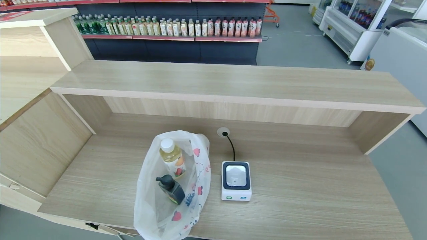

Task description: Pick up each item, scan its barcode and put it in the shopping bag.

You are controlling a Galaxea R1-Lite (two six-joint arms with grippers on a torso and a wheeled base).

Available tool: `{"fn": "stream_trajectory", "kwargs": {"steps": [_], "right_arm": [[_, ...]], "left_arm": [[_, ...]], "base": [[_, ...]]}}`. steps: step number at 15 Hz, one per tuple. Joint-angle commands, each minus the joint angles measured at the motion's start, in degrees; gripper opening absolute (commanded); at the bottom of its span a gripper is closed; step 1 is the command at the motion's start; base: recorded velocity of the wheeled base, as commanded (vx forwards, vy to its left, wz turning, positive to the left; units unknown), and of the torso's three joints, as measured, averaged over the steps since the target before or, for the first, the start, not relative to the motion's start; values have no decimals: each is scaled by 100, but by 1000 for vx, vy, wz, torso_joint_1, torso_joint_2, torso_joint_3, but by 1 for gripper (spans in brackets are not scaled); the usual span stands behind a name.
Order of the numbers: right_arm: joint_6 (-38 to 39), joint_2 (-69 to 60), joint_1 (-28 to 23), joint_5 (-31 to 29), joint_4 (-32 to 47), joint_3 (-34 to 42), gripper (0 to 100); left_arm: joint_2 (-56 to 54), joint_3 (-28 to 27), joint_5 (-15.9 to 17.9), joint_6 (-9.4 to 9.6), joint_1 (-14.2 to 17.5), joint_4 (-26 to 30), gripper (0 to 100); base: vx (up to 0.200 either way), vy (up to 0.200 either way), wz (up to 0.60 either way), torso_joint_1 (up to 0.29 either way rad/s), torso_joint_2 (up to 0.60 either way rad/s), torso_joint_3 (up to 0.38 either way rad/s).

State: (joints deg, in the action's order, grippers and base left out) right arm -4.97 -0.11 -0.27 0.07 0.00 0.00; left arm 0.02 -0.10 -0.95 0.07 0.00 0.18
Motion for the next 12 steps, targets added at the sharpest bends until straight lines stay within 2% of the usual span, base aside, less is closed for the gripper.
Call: {"fn": "stream_trajectory", "kwargs": {"steps": [1, 12], "right_arm": [[-4, 11, 0, 1, 0, 0, 0], [76, 11, 0, 1, 0, 0, 0]], "left_arm": [[-2, 1, -2, 1, 0, -1, 100], [-2, 1, -2, 1, 0, -1, 100]], "base": [[0, 0, 0, 0, 0, 0], [0, 0, 0, 0, 0, 0]]}}
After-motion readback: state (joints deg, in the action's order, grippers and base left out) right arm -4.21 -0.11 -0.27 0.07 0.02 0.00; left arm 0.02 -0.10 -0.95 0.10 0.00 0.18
